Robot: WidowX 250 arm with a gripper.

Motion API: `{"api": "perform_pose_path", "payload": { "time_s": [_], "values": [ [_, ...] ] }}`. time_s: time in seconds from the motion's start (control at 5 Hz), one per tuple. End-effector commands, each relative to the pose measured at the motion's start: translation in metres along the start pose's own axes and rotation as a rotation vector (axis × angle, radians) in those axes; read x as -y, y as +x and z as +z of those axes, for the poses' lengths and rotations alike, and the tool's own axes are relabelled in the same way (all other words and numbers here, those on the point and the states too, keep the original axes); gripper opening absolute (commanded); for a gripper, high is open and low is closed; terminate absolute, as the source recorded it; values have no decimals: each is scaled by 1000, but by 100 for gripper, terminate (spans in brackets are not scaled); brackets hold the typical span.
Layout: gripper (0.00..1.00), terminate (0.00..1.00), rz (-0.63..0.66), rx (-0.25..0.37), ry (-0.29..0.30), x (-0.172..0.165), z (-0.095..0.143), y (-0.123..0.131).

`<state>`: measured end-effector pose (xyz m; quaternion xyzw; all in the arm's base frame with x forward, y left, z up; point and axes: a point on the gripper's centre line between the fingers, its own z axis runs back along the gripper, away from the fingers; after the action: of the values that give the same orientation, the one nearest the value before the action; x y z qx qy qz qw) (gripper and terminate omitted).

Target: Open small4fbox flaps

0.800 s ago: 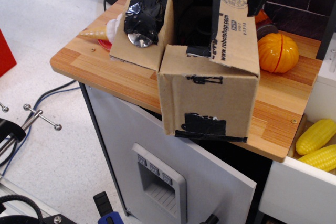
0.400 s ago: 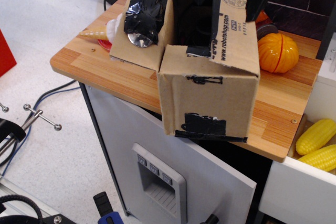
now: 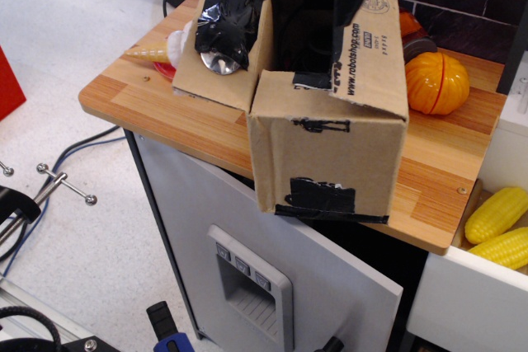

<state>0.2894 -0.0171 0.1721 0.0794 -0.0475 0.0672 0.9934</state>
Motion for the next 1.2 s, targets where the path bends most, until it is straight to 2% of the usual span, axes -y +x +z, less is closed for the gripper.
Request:
{"api": "perform_pose_path", "payload": {
  "time_s": [0.0, 0.2, 0.4, 1.0],
  "values": [
    [100, 0, 75, 38, 22, -13, -6, 7],
    [100, 0, 56, 59, 55, -17, -15, 6],
    [100, 0, 55, 42, 78, -22, -23, 9],
    [100, 0, 70, 59, 28, -24, -51, 11]
  ]
}}
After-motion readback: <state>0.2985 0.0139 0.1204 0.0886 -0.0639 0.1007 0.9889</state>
